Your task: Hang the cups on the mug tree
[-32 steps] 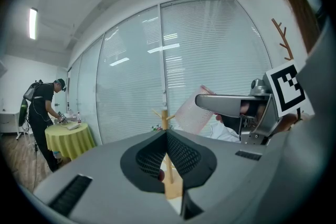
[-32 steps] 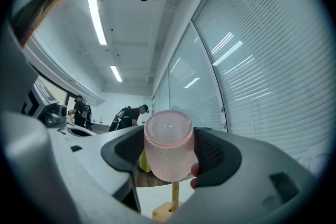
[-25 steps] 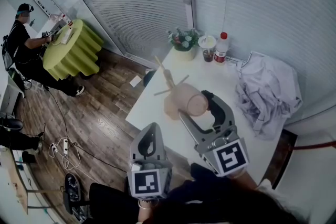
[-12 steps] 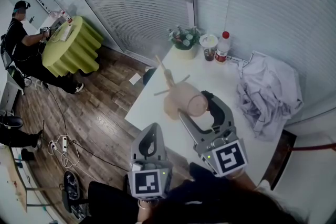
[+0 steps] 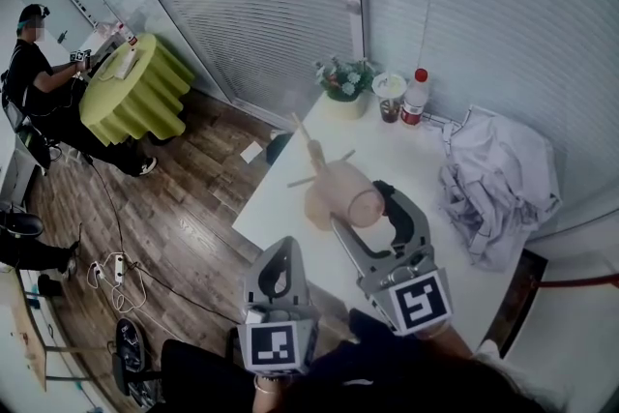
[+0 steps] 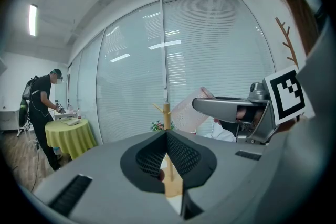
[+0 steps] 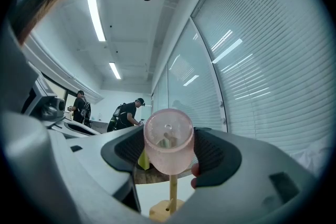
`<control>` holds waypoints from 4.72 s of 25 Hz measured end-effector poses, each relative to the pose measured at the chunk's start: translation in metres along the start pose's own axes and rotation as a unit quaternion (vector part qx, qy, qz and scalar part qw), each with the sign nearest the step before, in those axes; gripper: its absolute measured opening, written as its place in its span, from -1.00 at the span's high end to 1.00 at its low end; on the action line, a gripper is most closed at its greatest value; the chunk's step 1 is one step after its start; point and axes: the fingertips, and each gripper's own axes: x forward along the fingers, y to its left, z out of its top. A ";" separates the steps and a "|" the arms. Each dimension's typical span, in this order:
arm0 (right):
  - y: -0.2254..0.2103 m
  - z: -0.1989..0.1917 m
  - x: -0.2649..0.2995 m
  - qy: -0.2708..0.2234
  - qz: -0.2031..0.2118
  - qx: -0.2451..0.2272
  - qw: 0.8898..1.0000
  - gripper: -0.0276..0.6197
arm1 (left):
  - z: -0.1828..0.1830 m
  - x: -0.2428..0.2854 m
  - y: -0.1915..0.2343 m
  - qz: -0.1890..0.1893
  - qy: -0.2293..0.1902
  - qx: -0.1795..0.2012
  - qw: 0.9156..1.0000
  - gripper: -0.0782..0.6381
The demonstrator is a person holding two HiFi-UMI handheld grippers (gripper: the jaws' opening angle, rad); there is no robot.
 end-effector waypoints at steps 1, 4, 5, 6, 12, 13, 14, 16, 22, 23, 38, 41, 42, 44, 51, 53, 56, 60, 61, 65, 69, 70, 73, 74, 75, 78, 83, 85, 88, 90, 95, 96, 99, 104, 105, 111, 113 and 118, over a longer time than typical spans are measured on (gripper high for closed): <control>0.000 -0.001 0.001 0.001 -0.001 -0.003 1.000 0.00 | 0.001 0.000 0.001 0.000 -0.001 0.000 1.000 0.79; 0.001 -0.002 0.005 -0.002 -0.003 -0.013 1.000 0.00 | 0.002 0.002 0.002 0.001 -0.007 0.001 1.000 0.79; 0.002 -0.003 0.006 -0.003 -0.004 -0.016 1.000 0.00 | 0.002 0.003 0.003 0.002 -0.007 0.000 1.000 0.79; 0.002 -0.004 0.007 -0.003 -0.005 -0.018 1.000 0.00 | 0.002 0.004 0.003 0.002 -0.007 -0.001 1.000 0.79; 0.000 -0.013 0.011 0.007 -0.009 -0.016 1.000 0.00 | -0.003 0.007 0.006 0.002 0.001 -0.008 1.000 0.79; 0.000 -0.014 0.011 0.009 -0.009 -0.015 1.000 0.00 | -0.003 0.008 0.006 0.001 0.001 -0.008 1.000 0.79; 0.000 -0.015 0.011 0.010 -0.010 -0.015 1.000 0.00 | -0.003 0.009 0.006 0.001 0.001 -0.007 1.000 0.79; 0.000 -0.015 0.012 0.008 -0.010 -0.015 1.000 0.00 | -0.003 0.009 0.007 0.001 0.002 -0.006 1.000 0.79; -0.001 -0.019 0.014 0.012 -0.012 -0.013 1.000 0.00 | -0.004 0.011 0.007 0.000 0.005 -0.005 1.000 0.79; -0.001 -0.020 0.014 0.013 -0.012 -0.013 1.000 0.00 | -0.005 0.011 0.006 -0.001 0.005 -0.004 1.000 0.79; -0.002 -0.026 0.016 0.014 -0.010 -0.016 1.000 0.00 | -0.005 0.012 0.004 -0.001 0.011 -0.003 1.000 0.79; 0.000 -0.026 0.016 0.008 -0.009 -0.026 1.000 0.00 | -0.006 0.011 0.004 -0.001 0.011 -0.006 1.000 0.79; 0.001 -0.026 0.016 0.006 -0.008 -0.029 1.000 0.00 | -0.007 0.011 0.004 0.000 0.011 -0.007 1.000 0.78; 0.002 -0.027 0.017 0.004 -0.005 -0.031 1.000 0.00 | -0.008 0.012 0.005 0.001 0.011 -0.007 1.000 0.79; 0.002 -0.029 0.017 0.004 -0.006 -0.027 1.000 0.00 | -0.008 0.014 0.002 -0.006 0.010 -0.003 1.000 0.79; 0.002 -0.030 0.017 0.006 -0.007 -0.026 1.000 0.00 | -0.009 0.014 0.002 -0.005 0.013 -0.005 1.000 0.79; 0.003 -0.027 0.017 -0.002 -0.006 -0.027 1.000 0.00 | -0.009 0.014 0.001 -0.006 0.013 -0.005 1.000 0.79; 0.002 -0.025 0.017 -0.008 -0.007 -0.026 1.000 0.00 | -0.011 0.014 0.000 -0.008 0.015 -0.005 1.000 0.79; 0.002 -0.025 0.017 -0.010 -0.007 -0.026 1.000 0.00 | -0.012 0.015 -0.001 -0.010 0.017 -0.005 1.000 0.79; 0.003 -0.025 0.017 -0.011 -0.006 -0.028 1.000 0.00 | -0.011 0.015 -0.001 -0.014 0.015 -0.002 1.000 0.79; 0.003 -0.025 0.017 -0.012 -0.004 -0.027 1.000 0.00 | -0.011 0.016 -0.001 -0.014 0.018 -0.003 1.000 0.79; 0.003 -0.024 0.017 -0.014 -0.004 -0.026 1.000 0.00 | -0.012 0.016 -0.001 -0.014 0.019 -0.003 1.000 0.78; 0.003 -0.025 0.017 -0.016 -0.003 -0.023 1.000 0.00 | -0.012 0.017 -0.001 -0.015 0.020 -0.001 1.000 0.79; 0.003 -0.025 0.017 -0.014 -0.003 -0.024 1.000 0.00 | -0.012 0.017 -0.001 -0.016 0.020 0.000 1.000 0.78; 0.003 -0.026 0.017 -0.012 -0.002 -0.024 1.000 0.00 | -0.011 0.017 -0.002 -0.016 0.020 0.001 1.000 0.78; 0.003 -0.024 0.017 -0.017 -0.001 -0.023 1.000 0.00 | -0.011 0.016 -0.002 -0.016 0.020 0.002 1.000 0.79; 0.003 -0.022 0.016 -0.020 -0.001 -0.021 1.000 0.00 | -0.010 0.016 -0.003 -0.015 0.018 0.001 1.000 0.79; 0.003 -0.021 0.016 -0.023 -0.001 -0.020 1.000 0.00 | -0.010 0.015 -0.003 -0.015 0.020 0.003 1.000 0.78; 0.003 -0.021 0.015 -0.023 0.000 -0.023 0.999 0.00 | -0.010 0.014 -0.003 -0.015 0.019 0.005 1.000 0.79; 0.004 -0.021 0.014 -0.024 0.000 -0.023 0.999 -0.01 | -0.010 0.013 -0.004 -0.015 0.018 0.003 1.000 0.79; 0.004 -0.021 0.013 -0.024 -0.002 -0.018 1.000 -0.01 | -0.008 0.012 -0.004 -0.016 0.014 0.004 1.000 0.79; 0.004 -0.021 0.013 -0.022 -0.002 -0.019 1.000 -0.01 | -0.008 0.012 -0.004 -0.016 0.013 0.005 1.000 0.79; 0.004 -0.022 0.011 -0.020 -0.001 -0.021 1.000 -0.02 | -0.008 0.011 -0.005 -0.015 0.011 0.006 1.000 0.79; 0.005 -0.024 0.006 -0.012 -0.002 -0.027 1.000 -0.02 | -0.007 0.006 -0.007 -0.017 0.011 0.005 1.000 0.79; 0.005 -0.025 0.005 -0.010 -0.001 -0.028 1.000 -0.02 | -0.007 0.005 -0.007 -0.016 0.011 0.004 1.000 0.79; 0.007 -0.023 0.002 -0.011 -0.003 -0.030 0.999 -0.02 | -0.004 0.001 -0.009 -0.019 0.003 0.006 1.000 0.78; 0.008 -0.022 0.002 -0.013 -0.003 -0.030 0.999 -0.02 | -0.003 0.000 -0.009 -0.019 0.001 0.006 1.000 0.78; 0.010 -0.024 0.000 -0.002 -0.005 -0.033 0.999 -0.01 | 0.000 -0.003 -0.008 -0.021 -0.007 0.009 1.000 0.79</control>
